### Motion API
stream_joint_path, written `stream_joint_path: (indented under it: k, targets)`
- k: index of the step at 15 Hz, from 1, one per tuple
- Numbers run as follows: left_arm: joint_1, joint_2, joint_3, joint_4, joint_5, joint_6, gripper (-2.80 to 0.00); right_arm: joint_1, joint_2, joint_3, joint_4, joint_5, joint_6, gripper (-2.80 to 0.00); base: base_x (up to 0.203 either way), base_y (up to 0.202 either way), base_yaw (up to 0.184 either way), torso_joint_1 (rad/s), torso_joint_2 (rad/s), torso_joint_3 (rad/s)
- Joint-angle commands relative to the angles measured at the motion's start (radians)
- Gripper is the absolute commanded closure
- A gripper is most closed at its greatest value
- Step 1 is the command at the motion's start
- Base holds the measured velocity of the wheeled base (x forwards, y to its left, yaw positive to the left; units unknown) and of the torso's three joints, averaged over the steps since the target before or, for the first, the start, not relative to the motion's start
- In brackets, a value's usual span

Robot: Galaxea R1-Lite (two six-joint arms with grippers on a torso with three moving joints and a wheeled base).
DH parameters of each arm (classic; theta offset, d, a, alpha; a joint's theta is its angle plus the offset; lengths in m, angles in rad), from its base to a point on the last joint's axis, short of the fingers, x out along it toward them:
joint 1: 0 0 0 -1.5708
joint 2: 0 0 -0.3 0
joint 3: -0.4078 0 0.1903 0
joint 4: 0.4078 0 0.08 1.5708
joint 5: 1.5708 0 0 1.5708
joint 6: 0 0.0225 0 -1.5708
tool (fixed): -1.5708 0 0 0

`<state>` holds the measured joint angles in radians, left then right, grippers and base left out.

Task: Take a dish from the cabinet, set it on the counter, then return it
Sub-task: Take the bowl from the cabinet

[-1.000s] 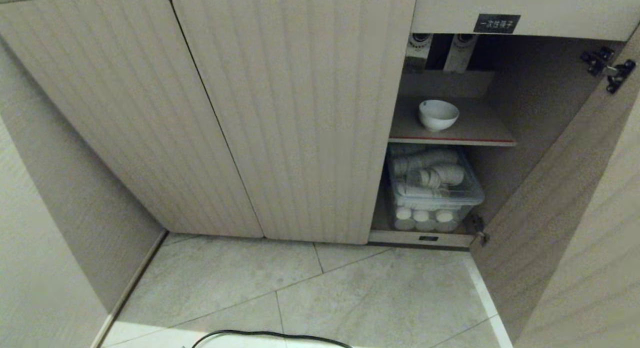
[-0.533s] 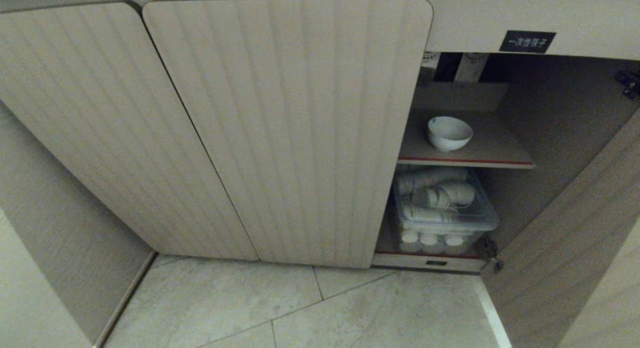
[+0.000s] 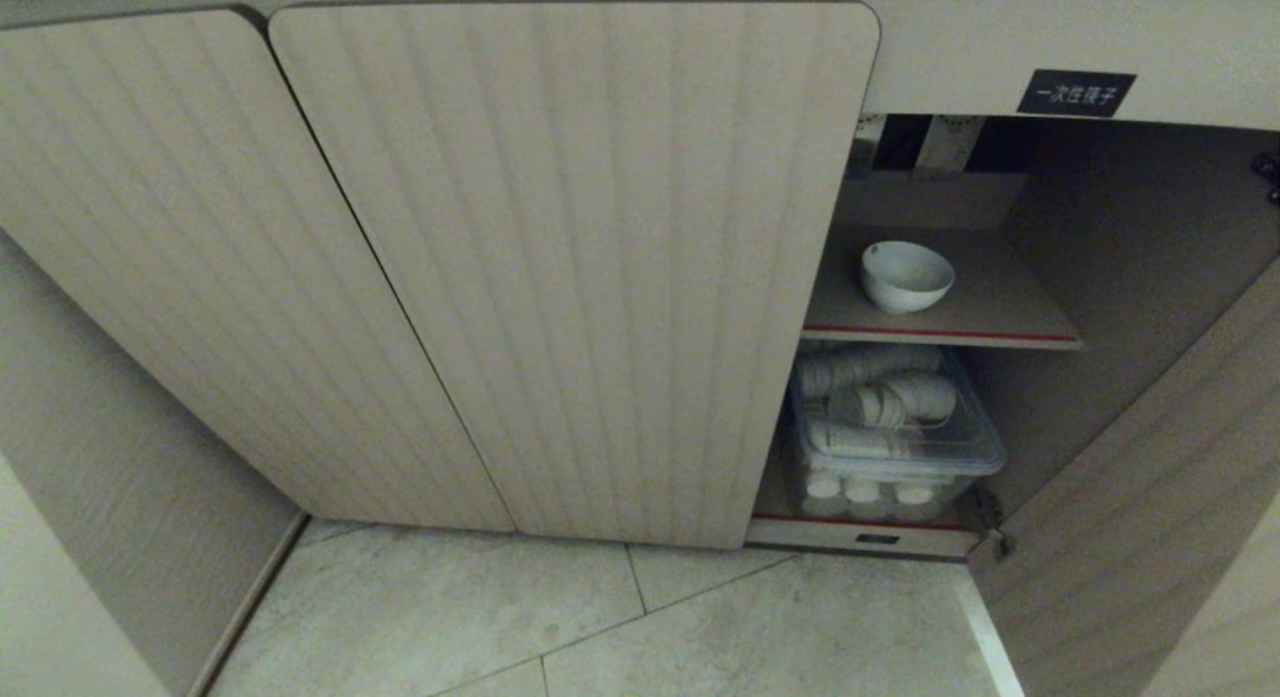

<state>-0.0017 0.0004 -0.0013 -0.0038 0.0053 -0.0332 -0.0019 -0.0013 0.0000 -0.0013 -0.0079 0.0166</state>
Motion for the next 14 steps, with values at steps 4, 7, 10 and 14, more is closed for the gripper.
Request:
stream_joint_path:
  k: [4,7,10,14]
  targets:
    - [0.000,0.000,0.000,-0.001,0.000,-0.001,0.00,0.000,0.001,0.000,0.000,0.000,0.000,0.00,0.000,0.000,0.000,0.000,0.00,0.000]
    - [0.000,0.000,0.000,-0.001,0.001,-0.001,0.00,0.000,0.001,0.000,0.000,0.000,0.000,0.00,0.000,0.000,0.000,0.000,0.00,0.000]
    - [0.000,0.000,0.000,-0.001,0.001,-0.001,0.00,0.000,0.001,0.000,0.000,0.000,0.000,0.00,0.000,0.000,0.000,0.000,0.00,0.000]
    - [0.000,0.000,0.000,-0.001,0.001,-0.001,0.00,0.000,0.001,0.000,0.000,0.000,0.000,0.00,0.000,0.000,0.000,0.000,0.00,0.000]
